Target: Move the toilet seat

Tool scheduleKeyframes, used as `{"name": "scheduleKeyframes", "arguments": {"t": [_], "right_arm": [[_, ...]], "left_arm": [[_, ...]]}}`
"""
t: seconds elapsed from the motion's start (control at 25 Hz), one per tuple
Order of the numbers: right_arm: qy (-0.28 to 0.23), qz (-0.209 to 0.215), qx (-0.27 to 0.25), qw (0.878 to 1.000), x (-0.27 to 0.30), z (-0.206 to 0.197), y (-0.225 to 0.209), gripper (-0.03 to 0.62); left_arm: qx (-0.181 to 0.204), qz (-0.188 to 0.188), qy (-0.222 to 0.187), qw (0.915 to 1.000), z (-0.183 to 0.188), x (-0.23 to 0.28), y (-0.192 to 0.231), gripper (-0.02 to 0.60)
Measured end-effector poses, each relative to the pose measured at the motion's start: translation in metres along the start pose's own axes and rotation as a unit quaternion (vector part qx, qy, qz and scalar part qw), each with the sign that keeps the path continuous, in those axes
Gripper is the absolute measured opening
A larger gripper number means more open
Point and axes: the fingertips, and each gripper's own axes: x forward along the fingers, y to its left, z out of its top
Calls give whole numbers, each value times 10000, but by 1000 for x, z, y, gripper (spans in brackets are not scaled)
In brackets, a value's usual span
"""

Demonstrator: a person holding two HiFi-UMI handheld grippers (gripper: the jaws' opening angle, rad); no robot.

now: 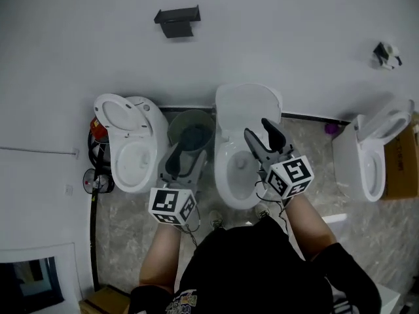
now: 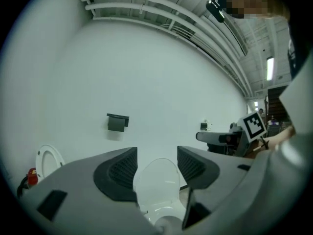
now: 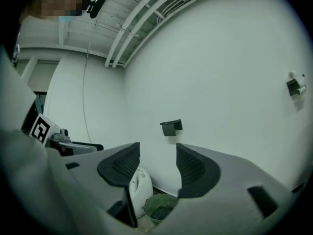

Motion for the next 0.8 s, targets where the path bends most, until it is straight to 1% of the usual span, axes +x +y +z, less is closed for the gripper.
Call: {"name": "scheduleKeyframes", "arguments": {"t": [0.12,0.24,0.4,0.6,0.8], "right_arm": [[-63,-394,-37,9992,-6,-1,7,241],[-77,-762,-36,9971,-19,-4,11,241],[5,-1111,61,9938,-38,-17,15,249],[259,-1329,77,9908,-66,-36,9,260],[439,-1429,217,9885,-83,-62,-8,269]], "left_arm": [[-4,-404,40,9992,-2,5,5,235],[17,-796,95,9968,-7,7,1,235],[29,-1172,195,9929,-18,12,-10,235],[-24,-1396,315,9897,-32,17,-33,235],[-62,-1420,592,9881,-62,22,-50,236]]}}
